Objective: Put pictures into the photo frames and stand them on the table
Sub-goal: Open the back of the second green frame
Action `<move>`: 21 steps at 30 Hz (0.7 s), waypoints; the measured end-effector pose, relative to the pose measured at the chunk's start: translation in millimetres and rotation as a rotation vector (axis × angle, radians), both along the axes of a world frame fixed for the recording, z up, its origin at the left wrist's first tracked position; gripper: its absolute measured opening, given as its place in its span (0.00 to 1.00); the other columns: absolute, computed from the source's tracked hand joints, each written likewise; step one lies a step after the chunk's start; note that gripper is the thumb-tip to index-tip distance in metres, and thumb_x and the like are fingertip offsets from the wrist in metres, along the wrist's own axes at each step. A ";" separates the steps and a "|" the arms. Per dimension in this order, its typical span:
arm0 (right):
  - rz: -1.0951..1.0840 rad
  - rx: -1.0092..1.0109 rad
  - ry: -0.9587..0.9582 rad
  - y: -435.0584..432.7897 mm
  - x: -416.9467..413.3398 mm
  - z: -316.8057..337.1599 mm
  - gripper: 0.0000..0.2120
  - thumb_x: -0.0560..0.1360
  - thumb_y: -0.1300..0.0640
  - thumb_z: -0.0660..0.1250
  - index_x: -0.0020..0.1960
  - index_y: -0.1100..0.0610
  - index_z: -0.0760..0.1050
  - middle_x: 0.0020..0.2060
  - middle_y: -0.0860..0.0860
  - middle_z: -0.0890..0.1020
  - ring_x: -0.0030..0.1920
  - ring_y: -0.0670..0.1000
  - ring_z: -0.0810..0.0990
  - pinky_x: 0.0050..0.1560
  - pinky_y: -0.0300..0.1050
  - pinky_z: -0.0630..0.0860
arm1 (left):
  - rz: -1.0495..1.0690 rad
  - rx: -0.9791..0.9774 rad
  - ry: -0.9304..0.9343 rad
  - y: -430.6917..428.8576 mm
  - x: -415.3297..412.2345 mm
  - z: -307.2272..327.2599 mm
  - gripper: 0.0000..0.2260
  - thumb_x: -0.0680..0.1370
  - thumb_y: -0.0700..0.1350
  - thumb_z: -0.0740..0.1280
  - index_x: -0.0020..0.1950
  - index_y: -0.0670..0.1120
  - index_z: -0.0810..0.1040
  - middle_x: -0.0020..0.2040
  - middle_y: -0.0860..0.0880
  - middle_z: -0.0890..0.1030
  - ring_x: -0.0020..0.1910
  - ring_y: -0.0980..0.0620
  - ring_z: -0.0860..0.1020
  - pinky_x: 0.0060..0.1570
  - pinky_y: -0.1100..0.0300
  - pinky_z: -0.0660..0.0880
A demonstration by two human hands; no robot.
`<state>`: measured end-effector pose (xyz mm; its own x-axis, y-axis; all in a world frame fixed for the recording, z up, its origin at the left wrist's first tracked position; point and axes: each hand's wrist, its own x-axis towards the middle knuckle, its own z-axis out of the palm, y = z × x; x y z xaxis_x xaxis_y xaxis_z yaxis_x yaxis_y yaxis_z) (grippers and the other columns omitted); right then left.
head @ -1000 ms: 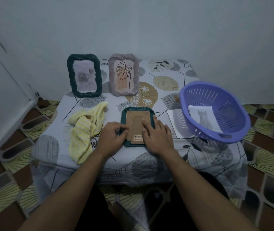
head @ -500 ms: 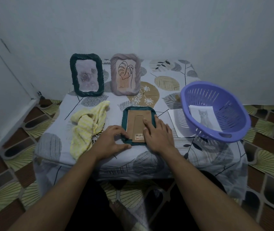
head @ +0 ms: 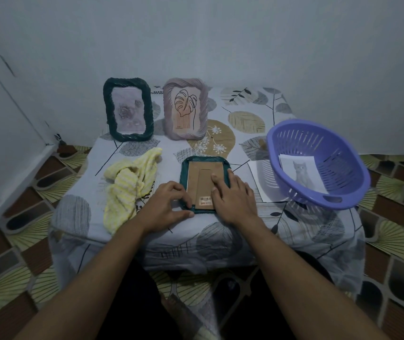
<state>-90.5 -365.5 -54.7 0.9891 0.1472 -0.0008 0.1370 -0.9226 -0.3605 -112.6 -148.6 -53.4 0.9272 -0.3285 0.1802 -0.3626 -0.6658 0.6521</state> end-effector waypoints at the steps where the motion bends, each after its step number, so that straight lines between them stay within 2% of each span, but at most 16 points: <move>1: -0.001 -0.001 0.000 0.0 0.0 0.1 0.24 0.83 0.43 0.46 0.79 0.39 0.53 0.81 0.54 0.51 0.80 0.55 0.51 0.78 0.56 0.45 | -0.008 0.009 0.007 0.0 0.8 0.1 0.09 0.70 0.50 0.79 0.43 0.57 0.80 0.54 0.52 0.74 0.58 0.54 0.70 0.58 0.61 0.64; 5: 0.002 -0.002 0.001 0.2 0.3 0.2 0.24 0.83 0.43 0.46 0.79 0.39 0.53 0.81 0.54 0.51 0.80 0.55 0.51 0.78 0.56 0.45 | -0.034 0.027 0.075 2.9 6.2 1.0 0.08 0.66 0.59 0.75 0.41 0.61 0.79 0.56 0.53 0.74 0.60 0.55 0.69 0.62 0.60 0.66; 6: 0.003 -0.002 0.000 0.1 0.4 0.3 0.24 0.83 0.43 0.46 0.79 0.40 0.53 0.81 0.54 0.51 0.80 0.55 0.51 0.78 0.57 0.45 | -0.021 0.006 0.096 3.1 8.1 1.7 0.11 0.65 0.62 0.74 0.43 0.60 0.81 0.58 0.52 0.73 0.61 0.56 0.70 0.63 0.61 0.66; 8: 0.003 0.000 0.008 -0.1 0.3 0.6 0.24 0.84 0.43 0.46 0.79 0.40 0.53 0.81 0.54 0.51 0.80 0.55 0.50 0.78 0.57 0.45 | 0.036 -0.048 0.105 -0.4 12.3 3.6 0.22 0.65 0.67 0.70 0.52 0.55 0.82 0.62 0.51 0.71 0.63 0.56 0.70 0.64 0.62 0.66; 11: 0.005 0.001 0.019 -0.1 -0.3 0.8 0.24 0.84 0.43 0.45 0.79 0.39 0.52 0.81 0.54 0.50 0.80 0.54 0.49 0.78 0.57 0.44 | 0.200 -0.008 0.033 -14.4 19.6 1.5 0.34 0.70 0.68 0.60 0.67 0.48 0.74 0.66 0.47 0.69 0.65 0.50 0.68 0.66 0.54 0.67; 13: 0.004 0.004 0.019 -0.1 -0.1 0.8 0.24 0.84 0.43 0.45 0.79 0.39 0.52 0.81 0.54 0.50 0.80 0.54 0.49 0.78 0.56 0.44 | 0.323 0.093 -0.008 -23.8 23.5 -1.9 0.35 0.73 0.68 0.53 0.73 0.47 0.68 0.69 0.45 0.68 0.67 0.44 0.67 0.67 0.47 0.65; 16: 0.003 0.002 0.017 -0.2 0.9 0.2 0.24 0.84 0.42 0.45 0.79 0.39 0.52 0.81 0.53 0.50 0.80 0.54 0.49 0.78 0.56 0.43 | 0.404 0.269 0.025 -33.9 28.0 -12.6 0.34 0.79 0.65 0.52 0.79 0.45 0.56 0.78 0.44 0.61 0.75 0.42 0.60 0.73 0.44 0.56; 18: 0.006 0.003 0.021 -0.2 0.7 0.3 0.24 0.84 0.42 0.45 0.79 0.39 0.52 0.81 0.53 0.50 0.80 0.54 0.49 0.77 0.56 0.43 | 0.418 0.333 0.021 -36.2 29.5 -17.8 0.34 0.80 0.65 0.52 0.79 0.45 0.55 0.78 0.45 0.61 0.76 0.44 0.58 0.74 0.45 0.54; 21: 0.019 0.001 0.034 -1.2 1.2 1.2 0.24 0.84 0.42 0.45 0.80 0.39 0.51 0.81 0.53 0.48 0.80 0.54 0.48 0.77 0.55 0.43 | 0.426 0.378 -0.017 -34.9 31.0 -21.3 0.36 0.77 0.68 0.48 0.77 0.46 0.59 0.76 0.46 0.66 0.75 0.44 0.61 0.75 0.43 0.51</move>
